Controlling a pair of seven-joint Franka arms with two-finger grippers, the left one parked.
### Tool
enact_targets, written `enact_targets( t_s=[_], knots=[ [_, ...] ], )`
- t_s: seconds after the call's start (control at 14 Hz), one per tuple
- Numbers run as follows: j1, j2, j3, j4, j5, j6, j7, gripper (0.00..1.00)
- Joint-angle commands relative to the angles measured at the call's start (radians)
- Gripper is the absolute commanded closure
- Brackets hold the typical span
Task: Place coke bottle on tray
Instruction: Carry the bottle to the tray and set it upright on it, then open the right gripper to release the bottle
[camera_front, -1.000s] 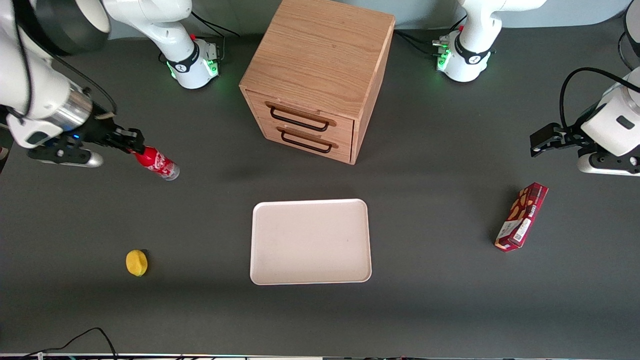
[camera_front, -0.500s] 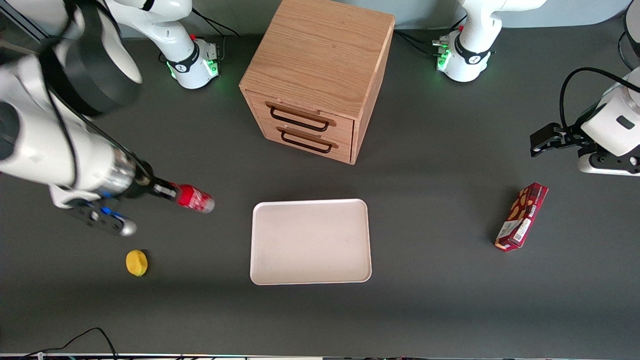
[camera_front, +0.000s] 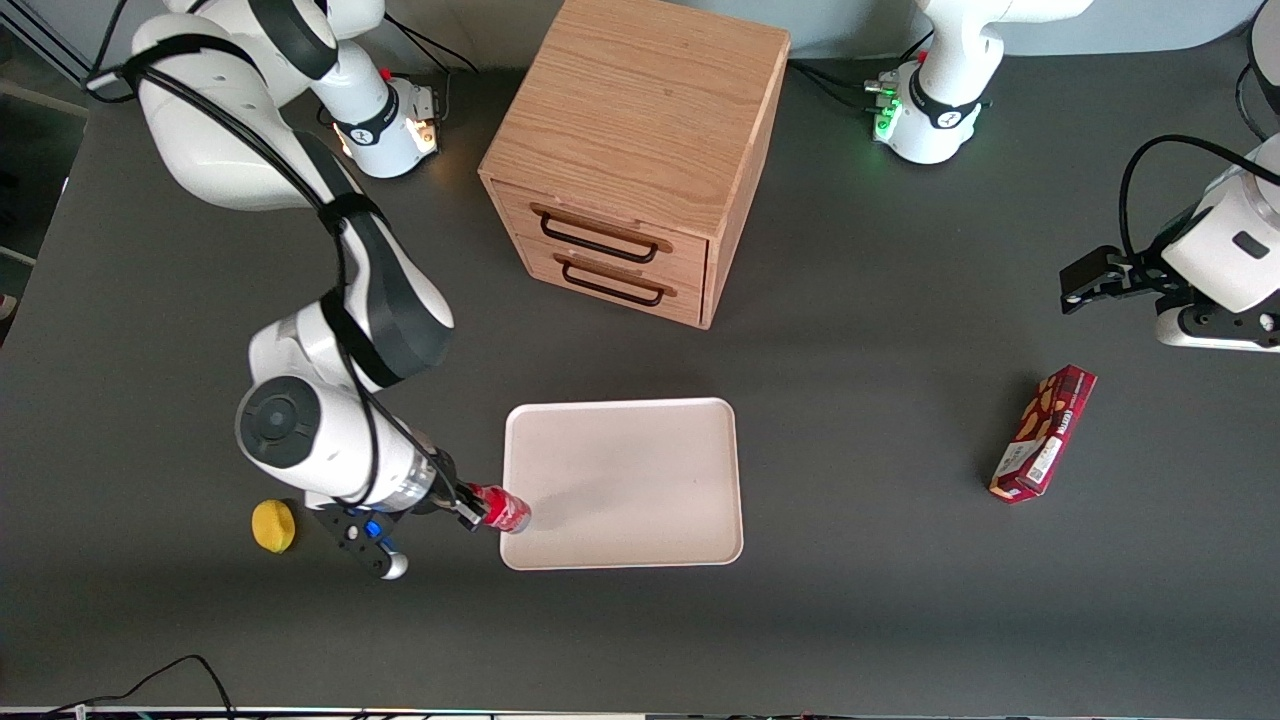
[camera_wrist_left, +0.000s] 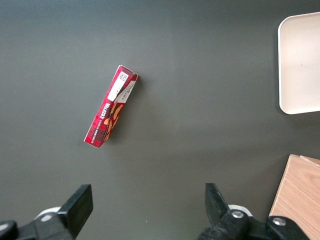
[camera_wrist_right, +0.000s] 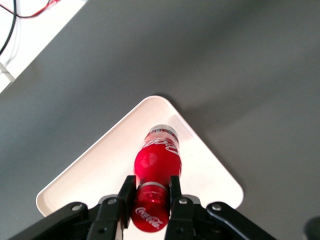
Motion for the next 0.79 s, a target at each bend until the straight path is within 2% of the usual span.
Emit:
enact_targets(
  t_s=[0.0,0.14,0.29,0.36,0.43,0.57,0.71],
  knots=[
    [0.020,0.048,0.017,0.057,-0.074,-0.001,0.087,1.00],
    [0.021,0.049,0.035,0.044,-0.128,-0.001,0.090,1.00],
    [0.021,0.059,0.039,0.038,-0.139,0.002,0.091,1.00],
    [0.018,0.059,0.045,0.038,-0.139,0.005,0.090,0.31],
    [0.012,0.057,0.048,0.038,-0.139,0.004,0.088,0.00],
    [0.000,0.045,0.069,0.038,-0.139,-0.016,0.087,0.00],
    [-0.023,0.002,0.100,0.040,-0.142,-0.100,0.076,0.00]
  ],
)
